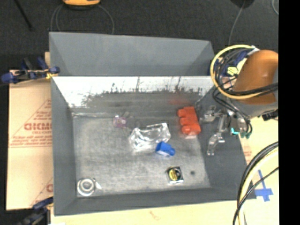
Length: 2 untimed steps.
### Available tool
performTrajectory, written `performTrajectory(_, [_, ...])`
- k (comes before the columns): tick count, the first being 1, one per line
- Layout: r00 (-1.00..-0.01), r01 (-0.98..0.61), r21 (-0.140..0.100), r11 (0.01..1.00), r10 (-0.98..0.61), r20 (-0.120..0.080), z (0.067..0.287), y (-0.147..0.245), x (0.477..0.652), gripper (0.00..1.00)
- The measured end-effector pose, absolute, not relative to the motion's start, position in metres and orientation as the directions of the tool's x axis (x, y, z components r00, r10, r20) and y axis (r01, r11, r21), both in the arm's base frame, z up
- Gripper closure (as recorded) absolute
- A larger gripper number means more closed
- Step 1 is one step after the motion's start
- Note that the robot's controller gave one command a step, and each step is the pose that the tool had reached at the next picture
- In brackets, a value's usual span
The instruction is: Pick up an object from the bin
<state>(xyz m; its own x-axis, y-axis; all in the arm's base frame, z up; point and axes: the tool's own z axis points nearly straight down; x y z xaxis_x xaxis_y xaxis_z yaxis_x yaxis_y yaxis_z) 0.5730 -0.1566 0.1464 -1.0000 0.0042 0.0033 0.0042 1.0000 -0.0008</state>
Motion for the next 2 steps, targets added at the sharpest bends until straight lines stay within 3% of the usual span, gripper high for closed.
performTrajectory(1, [-0.990,-0.138,-0.006,0.990,-0.138,-0.008,0.073,-0.078,0.619,0.00])
performTrajectory(2, [-0.995,-0.096,0.004,0.995,-0.096,-0.009,0.103,0.005,0.612,0.00])
